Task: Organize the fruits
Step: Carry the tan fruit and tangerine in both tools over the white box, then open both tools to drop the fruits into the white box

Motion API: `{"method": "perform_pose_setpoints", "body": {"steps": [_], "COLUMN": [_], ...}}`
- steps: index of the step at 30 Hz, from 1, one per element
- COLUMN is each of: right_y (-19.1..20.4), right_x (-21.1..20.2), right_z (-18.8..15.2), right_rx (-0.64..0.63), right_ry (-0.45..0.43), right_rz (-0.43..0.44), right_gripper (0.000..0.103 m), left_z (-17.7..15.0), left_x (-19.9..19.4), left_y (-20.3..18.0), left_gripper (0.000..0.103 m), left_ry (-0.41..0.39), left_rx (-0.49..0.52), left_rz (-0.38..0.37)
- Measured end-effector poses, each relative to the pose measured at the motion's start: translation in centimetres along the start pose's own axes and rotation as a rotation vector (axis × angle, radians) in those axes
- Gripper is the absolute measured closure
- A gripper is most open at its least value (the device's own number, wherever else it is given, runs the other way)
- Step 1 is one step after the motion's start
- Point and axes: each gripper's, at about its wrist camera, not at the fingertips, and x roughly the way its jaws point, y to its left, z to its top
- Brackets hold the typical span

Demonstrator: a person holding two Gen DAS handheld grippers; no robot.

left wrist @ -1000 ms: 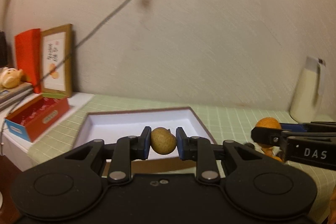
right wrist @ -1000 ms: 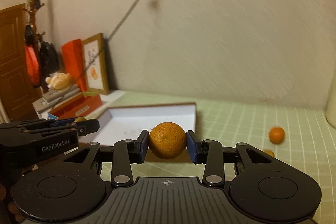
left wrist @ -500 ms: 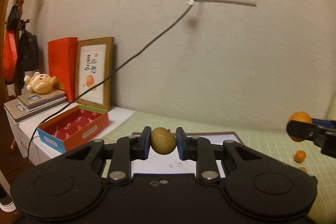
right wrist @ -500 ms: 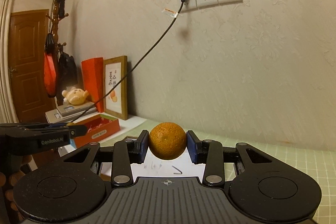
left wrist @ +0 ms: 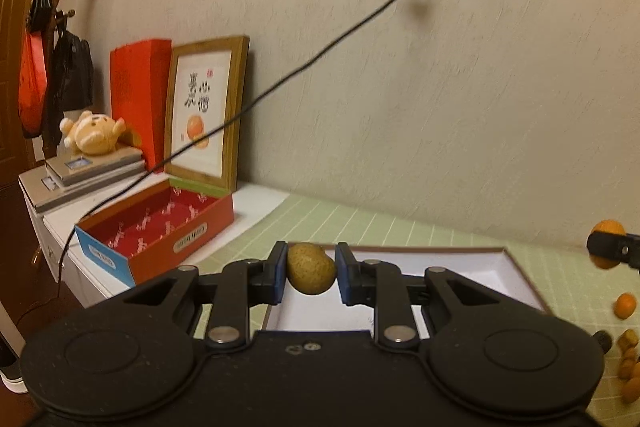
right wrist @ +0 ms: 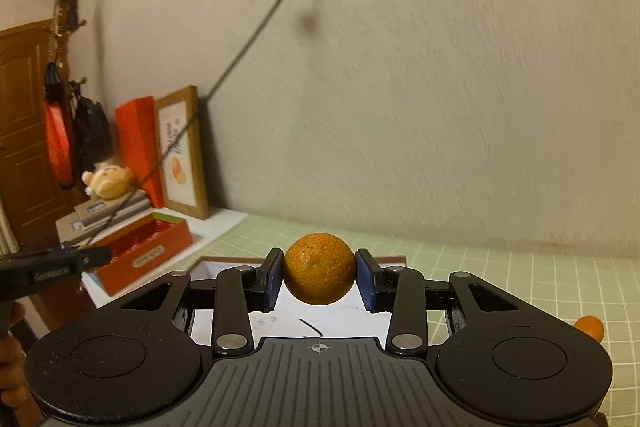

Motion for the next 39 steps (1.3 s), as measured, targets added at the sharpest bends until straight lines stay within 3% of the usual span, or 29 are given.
{"method": "perform_pose_setpoints", "body": {"steps": [28, 29, 30, 31, 32, 36, 39], "right_y": [-3.7, -3.8, -3.9, -4.0, -3.9, -3.8, -3.8], "right_x": [9.3, 9.4, 9.3, 9.1, 8.9, 8.0, 7.4], "right_z": [-3.8, -3.8, -3.7, -3.6, -3.4, -2.8, -2.3], "right_rx": [0.021, 0.030, 0.037, 0.038, 0.036, 0.038, 0.055], "right_ry": [0.253, 0.254, 0.243, 0.231, 0.216, 0.178, 0.154], "right_rz": [-0.104, -0.108, -0.110, -0.110, -0.113, -0.111, -0.103], "right_gripper": [0.064, 0.063, 0.053, 0.035, 0.030, 0.028, 0.028], "left_z": [-3.4, -3.5, -3.4, -3.3, -3.3, -3.0, -2.4], "left_x": [8.2, 8.4, 8.3, 8.3, 8.3, 8.1, 7.2], "left_y": [-0.1, -0.1, -0.1, 0.0, 0.0, 0.0, 0.0], "left_gripper": [0.086, 0.084, 0.083, 0.079, 0.079, 0.066, 0.038], "left_ry": [0.240, 0.244, 0.245, 0.245, 0.245, 0.240, 0.194], "left_rx": [0.025, 0.026, 0.021, 0.016, 0.013, 0.001, -0.008], "left_rz": [0.034, 0.039, 0.042, 0.044, 0.045, 0.041, 0.043]}}
